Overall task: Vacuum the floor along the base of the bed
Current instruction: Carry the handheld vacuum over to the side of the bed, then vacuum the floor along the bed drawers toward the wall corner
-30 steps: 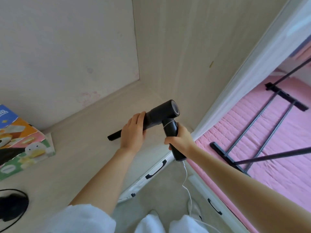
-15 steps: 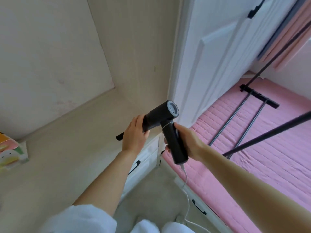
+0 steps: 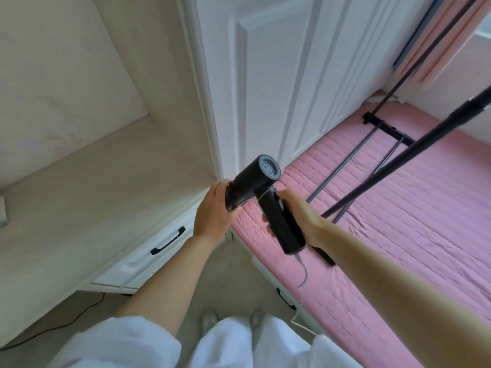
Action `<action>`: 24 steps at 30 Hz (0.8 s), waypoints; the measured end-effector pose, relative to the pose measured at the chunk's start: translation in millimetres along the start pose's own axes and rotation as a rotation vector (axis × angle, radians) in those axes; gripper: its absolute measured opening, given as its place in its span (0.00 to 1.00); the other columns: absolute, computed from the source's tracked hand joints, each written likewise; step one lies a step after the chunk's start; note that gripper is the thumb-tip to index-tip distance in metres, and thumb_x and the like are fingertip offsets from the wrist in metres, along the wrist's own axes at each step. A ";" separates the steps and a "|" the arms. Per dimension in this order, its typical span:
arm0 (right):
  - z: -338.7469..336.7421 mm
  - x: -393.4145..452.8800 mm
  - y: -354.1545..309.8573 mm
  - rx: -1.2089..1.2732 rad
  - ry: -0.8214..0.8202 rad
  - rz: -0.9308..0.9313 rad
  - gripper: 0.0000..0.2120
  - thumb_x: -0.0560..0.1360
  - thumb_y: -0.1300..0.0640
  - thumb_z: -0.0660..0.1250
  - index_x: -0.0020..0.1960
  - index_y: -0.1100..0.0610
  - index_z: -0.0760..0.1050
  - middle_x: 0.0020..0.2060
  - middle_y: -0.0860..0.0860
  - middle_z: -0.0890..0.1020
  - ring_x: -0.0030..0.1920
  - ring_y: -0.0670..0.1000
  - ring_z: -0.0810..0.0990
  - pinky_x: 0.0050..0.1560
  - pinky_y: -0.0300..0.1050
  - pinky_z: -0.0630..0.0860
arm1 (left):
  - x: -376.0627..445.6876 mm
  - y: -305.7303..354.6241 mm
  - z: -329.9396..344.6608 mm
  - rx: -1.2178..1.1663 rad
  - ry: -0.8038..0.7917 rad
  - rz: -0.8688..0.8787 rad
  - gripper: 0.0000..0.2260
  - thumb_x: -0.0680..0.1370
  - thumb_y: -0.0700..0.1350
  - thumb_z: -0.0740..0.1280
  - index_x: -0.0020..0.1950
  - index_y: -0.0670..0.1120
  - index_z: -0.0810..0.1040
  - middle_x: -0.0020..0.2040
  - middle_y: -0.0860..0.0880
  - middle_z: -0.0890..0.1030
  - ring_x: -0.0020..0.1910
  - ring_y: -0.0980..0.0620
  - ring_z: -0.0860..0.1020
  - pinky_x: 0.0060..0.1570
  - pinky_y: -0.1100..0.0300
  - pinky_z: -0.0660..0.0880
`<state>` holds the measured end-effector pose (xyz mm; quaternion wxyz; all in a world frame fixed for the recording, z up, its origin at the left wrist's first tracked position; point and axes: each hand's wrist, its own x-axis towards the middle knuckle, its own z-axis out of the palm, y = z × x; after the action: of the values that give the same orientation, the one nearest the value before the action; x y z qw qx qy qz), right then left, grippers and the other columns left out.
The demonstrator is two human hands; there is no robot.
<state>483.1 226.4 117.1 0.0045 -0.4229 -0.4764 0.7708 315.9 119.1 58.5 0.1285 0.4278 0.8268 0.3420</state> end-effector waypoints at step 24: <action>-9.0 176.6 202.8 -0.321 0.321 0.073 0.19 0.76 0.45 0.59 0.46 0.62 0.74 0.35 0.56 0.79 0.30 0.54 0.80 0.35 0.47 0.77 | -8.1 -205.6 187.6 -0.001 -0.484 -0.030 0.24 0.72 0.45 0.73 0.65 0.50 0.70 0.61 0.50 0.78 0.58 0.44 0.78 0.51 0.52 0.75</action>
<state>455.9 194.5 -148.7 -0.0151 -0.5522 -0.5707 0.6077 288.2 115.9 -218.5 0.3282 0.4851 0.7778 0.2280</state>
